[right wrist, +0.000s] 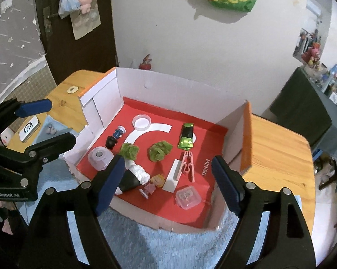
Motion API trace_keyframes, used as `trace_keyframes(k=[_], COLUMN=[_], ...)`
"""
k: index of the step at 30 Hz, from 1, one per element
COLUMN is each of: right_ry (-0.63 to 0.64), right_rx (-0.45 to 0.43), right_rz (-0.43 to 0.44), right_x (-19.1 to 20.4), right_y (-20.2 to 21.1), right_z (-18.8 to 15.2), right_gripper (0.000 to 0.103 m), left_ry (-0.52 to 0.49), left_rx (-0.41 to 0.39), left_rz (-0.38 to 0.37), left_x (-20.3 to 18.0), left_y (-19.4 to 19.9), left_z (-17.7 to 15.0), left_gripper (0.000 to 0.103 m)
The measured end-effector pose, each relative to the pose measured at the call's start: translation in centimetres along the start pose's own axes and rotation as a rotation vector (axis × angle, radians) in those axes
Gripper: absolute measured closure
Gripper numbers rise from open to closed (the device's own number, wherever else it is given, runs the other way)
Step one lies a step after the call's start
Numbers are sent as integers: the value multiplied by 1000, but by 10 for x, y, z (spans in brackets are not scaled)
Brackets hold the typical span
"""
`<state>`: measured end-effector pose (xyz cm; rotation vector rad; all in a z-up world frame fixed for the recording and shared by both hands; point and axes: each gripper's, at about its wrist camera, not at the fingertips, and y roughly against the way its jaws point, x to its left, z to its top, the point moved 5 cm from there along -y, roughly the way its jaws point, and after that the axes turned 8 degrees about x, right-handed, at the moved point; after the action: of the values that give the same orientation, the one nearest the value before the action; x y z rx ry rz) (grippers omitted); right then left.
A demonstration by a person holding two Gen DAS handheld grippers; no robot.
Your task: Organize objects
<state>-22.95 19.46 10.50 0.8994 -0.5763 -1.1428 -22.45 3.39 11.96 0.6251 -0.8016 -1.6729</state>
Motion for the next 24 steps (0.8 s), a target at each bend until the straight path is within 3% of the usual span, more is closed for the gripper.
trace_keyframes(k=[8, 10, 14, 19, 24], right_ry=[-30, -43, -73, -94, -150], right_rx=[-67, -80, -94, -92, -69], right_rz=[-58, -73, -79, -149, -147], right_x=[1, 2, 4, 8, 5], right_y=[30, 35, 39, 28, 11], right_z=[-26, -34, -55, -85, -108], right_gripper=[17, 16, 8, 7, 7], left_ry=[26, 32, 50, 85, 101], left_rx=[-35, -44, -55, -47, -30], left_rz=[-8, -6, 8, 27, 39], left_x=[-5, -7, -9, -11, -14], left_y=[21, 26, 30, 23, 11], left_z=[-20, -27, -43, -69, -93], left_gripper=[10, 4, 3, 2, 2])
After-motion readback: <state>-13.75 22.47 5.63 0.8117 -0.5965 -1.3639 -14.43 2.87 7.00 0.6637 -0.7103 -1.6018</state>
